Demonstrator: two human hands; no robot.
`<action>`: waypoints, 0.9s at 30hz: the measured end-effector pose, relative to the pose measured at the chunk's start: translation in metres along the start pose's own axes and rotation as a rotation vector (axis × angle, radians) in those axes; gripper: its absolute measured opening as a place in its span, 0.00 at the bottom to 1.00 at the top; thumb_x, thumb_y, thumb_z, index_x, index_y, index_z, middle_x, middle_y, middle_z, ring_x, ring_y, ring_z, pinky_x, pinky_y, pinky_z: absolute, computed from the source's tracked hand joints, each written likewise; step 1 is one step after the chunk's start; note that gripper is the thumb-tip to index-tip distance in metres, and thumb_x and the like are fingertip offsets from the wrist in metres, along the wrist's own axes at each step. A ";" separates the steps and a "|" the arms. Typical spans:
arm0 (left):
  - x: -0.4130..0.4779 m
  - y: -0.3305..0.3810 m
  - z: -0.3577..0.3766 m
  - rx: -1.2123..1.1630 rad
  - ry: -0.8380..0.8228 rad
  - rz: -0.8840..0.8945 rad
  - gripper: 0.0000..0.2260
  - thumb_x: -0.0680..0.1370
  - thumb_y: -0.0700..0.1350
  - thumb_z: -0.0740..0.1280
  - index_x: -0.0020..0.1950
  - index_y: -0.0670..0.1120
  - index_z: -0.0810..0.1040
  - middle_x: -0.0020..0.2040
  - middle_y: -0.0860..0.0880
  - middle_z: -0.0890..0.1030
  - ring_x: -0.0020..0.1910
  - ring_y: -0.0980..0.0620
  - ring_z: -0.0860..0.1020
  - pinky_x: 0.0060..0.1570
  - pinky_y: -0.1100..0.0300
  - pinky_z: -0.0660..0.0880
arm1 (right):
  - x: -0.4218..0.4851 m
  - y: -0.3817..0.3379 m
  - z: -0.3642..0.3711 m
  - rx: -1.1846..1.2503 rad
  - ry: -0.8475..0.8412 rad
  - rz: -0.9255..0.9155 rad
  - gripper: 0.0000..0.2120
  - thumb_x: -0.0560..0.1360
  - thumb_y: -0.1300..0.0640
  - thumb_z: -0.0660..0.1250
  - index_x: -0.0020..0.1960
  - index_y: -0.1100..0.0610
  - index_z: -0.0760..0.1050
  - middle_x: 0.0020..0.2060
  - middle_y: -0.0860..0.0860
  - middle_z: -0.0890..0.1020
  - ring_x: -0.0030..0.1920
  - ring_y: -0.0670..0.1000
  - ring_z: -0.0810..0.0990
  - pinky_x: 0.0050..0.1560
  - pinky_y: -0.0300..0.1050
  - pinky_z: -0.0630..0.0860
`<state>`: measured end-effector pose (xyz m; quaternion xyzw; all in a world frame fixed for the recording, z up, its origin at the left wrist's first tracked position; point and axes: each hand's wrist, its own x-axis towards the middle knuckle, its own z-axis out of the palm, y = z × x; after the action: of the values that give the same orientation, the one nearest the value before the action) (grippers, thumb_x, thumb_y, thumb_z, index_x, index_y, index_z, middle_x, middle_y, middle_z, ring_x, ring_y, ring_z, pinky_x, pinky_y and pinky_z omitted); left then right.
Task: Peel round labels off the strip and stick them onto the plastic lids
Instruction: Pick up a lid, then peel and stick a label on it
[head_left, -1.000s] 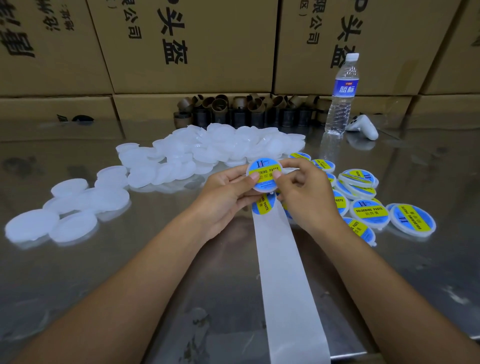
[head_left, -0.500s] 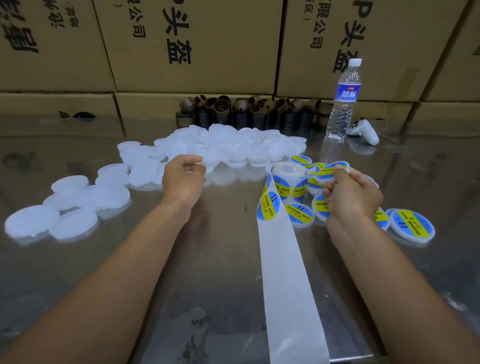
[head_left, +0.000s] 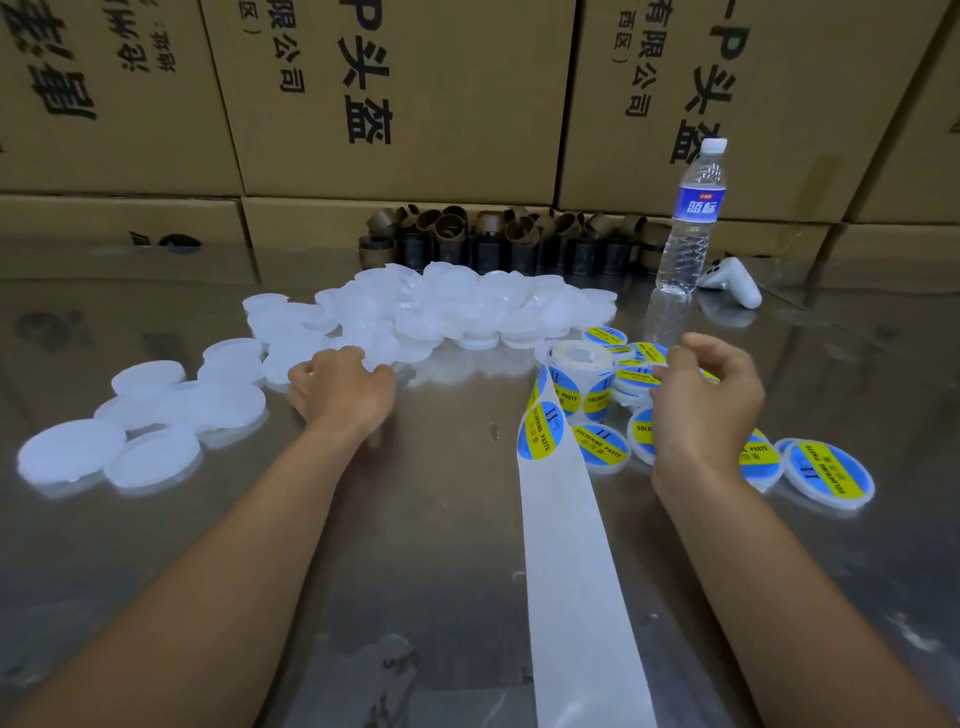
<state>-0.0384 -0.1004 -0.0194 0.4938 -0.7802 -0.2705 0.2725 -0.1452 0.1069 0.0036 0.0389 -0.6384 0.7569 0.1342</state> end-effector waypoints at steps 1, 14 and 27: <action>0.000 0.000 0.000 0.026 -0.004 0.002 0.20 0.80 0.48 0.61 0.71 0.46 0.70 0.70 0.44 0.70 0.72 0.40 0.58 0.69 0.51 0.57 | -0.002 -0.001 0.001 -0.016 -0.010 -0.027 0.10 0.75 0.61 0.62 0.42 0.45 0.71 0.56 0.54 0.77 0.53 0.56 0.79 0.55 0.55 0.76; 0.003 -0.011 0.002 0.055 0.068 0.151 0.16 0.76 0.36 0.61 0.62 0.46 0.74 0.56 0.46 0.80 0.61 0.43 0.73 0.58 0.52 0.62 | -0.006 -0.004 0.002 -0.036 -0.077 -0.094 0.13 0.74 0.64 0.61 0.40 0.45 0.70 0.39 0.42 0.76 0.49 0.56 0.81 0.49 0.57 0.76; -0.016 0.019 -0.014 -0.541 -0.107 0.291 0.05 0.80 0.42 0.65 0.50 0.50 0.80 0.45 0.56 0.80 0.45 0.58 0.78 0.40 0.73 0.73 | -0.006 0.001 0.003 -0.033 -0.153 -0.160 0.14 0.74 0.66 0.62 0.39 0.47 0.71 0.36 0.43 0.76 0.38 0.51 0.78 0.40 0.38 0.72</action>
<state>-0.0349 -0.0807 0.0006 0.2715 -0.7557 -0.4520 0.3885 -0.1403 0.1029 0.0019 0.1452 -0.6539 0.7280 0.1459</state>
